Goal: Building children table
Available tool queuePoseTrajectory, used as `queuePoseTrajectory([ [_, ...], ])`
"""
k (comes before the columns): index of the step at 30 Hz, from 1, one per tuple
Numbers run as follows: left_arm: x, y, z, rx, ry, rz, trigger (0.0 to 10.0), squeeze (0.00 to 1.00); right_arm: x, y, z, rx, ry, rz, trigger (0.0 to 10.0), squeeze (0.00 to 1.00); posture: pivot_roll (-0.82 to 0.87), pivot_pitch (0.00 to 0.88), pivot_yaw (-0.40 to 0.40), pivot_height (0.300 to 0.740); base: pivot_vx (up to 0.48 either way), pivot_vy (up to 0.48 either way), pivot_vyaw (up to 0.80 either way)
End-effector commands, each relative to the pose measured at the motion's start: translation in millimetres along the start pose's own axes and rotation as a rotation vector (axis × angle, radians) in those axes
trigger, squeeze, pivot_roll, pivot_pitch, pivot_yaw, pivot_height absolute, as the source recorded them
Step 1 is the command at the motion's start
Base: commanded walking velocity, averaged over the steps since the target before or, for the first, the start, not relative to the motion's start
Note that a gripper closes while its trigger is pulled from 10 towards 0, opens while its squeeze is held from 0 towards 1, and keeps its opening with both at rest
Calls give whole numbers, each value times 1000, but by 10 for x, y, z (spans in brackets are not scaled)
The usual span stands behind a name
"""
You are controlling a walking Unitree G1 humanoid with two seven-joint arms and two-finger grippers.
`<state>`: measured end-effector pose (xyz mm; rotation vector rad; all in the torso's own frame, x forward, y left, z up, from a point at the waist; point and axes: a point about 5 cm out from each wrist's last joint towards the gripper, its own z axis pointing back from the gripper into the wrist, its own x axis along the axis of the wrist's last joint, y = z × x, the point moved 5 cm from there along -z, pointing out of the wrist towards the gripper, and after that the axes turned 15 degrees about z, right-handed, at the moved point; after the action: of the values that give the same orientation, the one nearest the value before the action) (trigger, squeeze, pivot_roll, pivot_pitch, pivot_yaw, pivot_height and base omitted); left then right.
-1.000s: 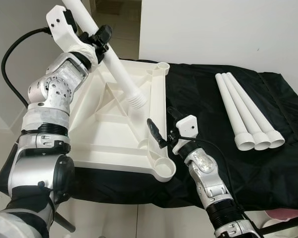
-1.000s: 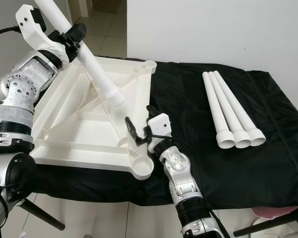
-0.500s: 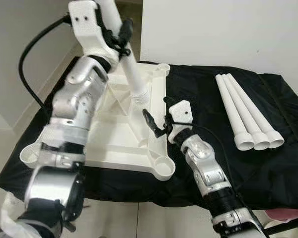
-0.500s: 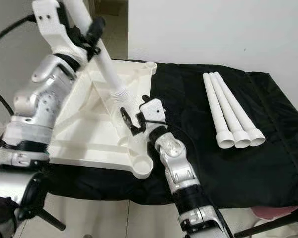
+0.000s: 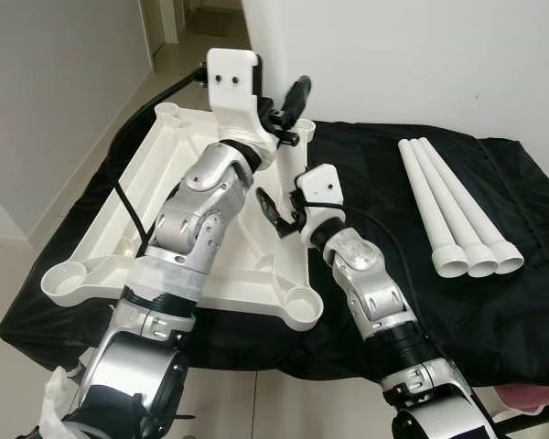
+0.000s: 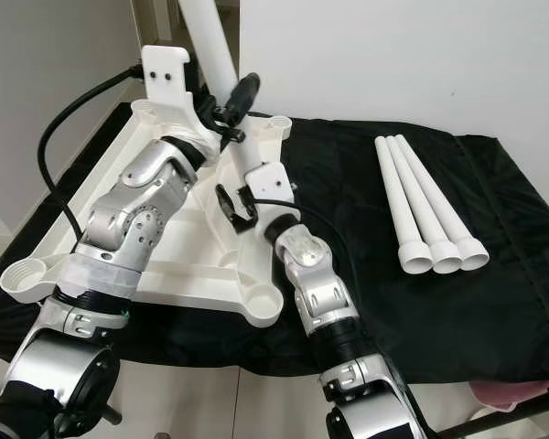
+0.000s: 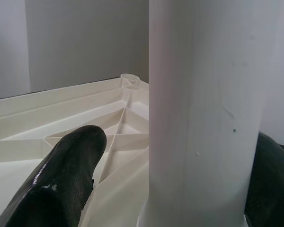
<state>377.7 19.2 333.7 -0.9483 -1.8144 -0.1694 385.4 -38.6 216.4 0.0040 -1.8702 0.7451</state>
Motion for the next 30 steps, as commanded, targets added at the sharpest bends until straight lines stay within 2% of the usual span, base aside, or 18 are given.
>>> queuePoseTrajectory([
  [1,7,-139,-12,-38,-17,-26,10000,0,-9,21,-54,12,27,12,10000,0,29,37,-21,740,0,0,0],
  [7,-60,-266,-21,-66,-12,-55,10000,0,13,-21,-121,6,48,32,10000,0,29,32,-22,740,0,0,0],
  [18,-93,-306,-24,-77,-7,-60,10000,0,10,-32,-142,3,56,45,10000,0,25,25,-22,740,0,0,0],
  [20,-97,-309,-23,-78,-6,-59,10000,0,4,-31,-143,5,59,42,9686,0,24,23,-22,740,0,0,0],
  [21,-99,-317,-24,-79,-7,-61,10000,0,-7,-32,-145,6,65,39,3412,0,25,20,-23,740,0,0,0],
  [22,-99,-317,-24,-79,-7,-61,10000,0,-7,-32,-145,6,65,39,3412,0,25,20,-23,740,0,0,0],
  [23,-99,-324,-26,-81,-8,-62,10000,0,-16,-35,-147,6,69,36,2196,0,25,20,-23,740,0,0,0],
  [24,-99,-324,-26,-81,-8,-62,10000,0,-16,-35,-147,6,69,36,2196,0,25,20,-23,740,0,0,0],
  [25,-101,-334,-29,-82,-8,-64,10000,0,-24,-41,-150,5,73,31,0,0,25,20,-23,740,0,0,0],
  [30,-105,-357,-39,-87,-7,-72,10000,0,-44,-59,-152,-4,84,25,0,0,25,15,-20,740,0,0,0],
])
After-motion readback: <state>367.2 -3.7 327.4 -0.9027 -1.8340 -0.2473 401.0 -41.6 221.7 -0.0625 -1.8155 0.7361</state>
